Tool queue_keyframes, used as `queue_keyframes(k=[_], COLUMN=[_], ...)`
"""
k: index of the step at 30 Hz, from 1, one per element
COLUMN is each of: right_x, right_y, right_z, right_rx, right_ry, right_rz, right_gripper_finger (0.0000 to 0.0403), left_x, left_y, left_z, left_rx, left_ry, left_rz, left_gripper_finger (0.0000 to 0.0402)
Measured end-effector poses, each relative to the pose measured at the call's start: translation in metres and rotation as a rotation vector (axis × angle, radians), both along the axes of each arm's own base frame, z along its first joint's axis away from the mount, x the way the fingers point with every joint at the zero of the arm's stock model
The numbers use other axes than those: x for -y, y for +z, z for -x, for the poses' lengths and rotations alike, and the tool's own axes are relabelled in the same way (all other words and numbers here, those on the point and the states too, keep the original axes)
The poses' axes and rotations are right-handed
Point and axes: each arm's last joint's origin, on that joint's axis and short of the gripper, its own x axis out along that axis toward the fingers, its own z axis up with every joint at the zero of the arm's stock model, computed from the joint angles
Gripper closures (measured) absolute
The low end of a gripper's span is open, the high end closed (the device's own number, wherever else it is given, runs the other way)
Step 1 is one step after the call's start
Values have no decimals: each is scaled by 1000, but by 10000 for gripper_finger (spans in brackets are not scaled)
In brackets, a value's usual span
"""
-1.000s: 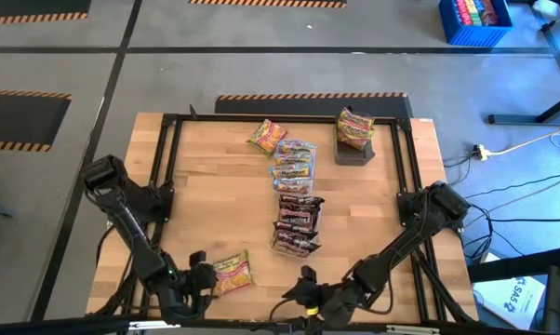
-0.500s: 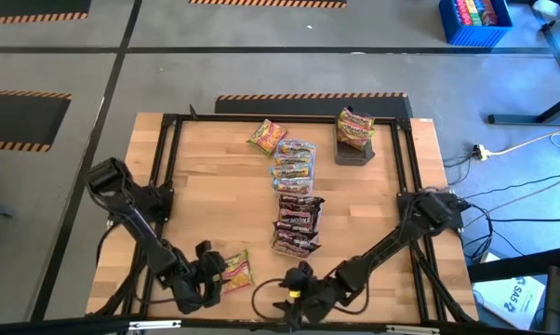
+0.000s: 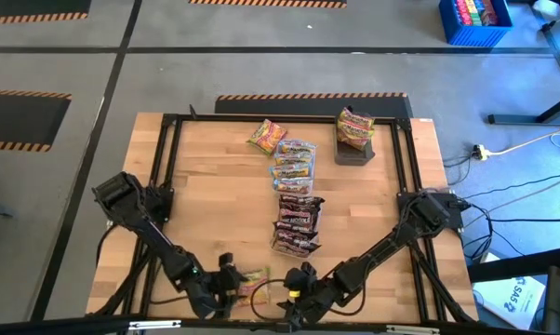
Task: Sort Maruchan noodles
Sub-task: Put the bottom green noodle pack into the black bin
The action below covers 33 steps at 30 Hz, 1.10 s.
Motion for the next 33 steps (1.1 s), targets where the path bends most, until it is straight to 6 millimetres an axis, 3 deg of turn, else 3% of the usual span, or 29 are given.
queue_keyframes(k=[6, 14, 17, 24, 27, 33], right_x=[2, 16, 17, 18, 18, 19], right_y=[13, -8, -10, -15, -15, -15], right_z=[24, 51, 55, 56, 54, 47], right_rx=[-71, -147, -106, 11, 60, 82], right_ry=[-69, -138, -131, -118, -139, -138], right_rz=[77, 40, -24, -135, -153, -191], right_gripper_finger=[123, 123, 123, 123, 123, 117], left_x=[-5, -14, -8, -3, -1, 1], left_y=[-3, 11, 28, 48, 42, 21], left_z=[-26, -50, -49, -23, -11, -16], left_rx=[91, 137, 158, 91, 52, 29], left_ry=[-53, -80, -124, -81, -55, -28], left_rz=[39, 85, 138, 137, 79, 47], left_gripper_finger=[182, 182, 182, 182, 182, 182])
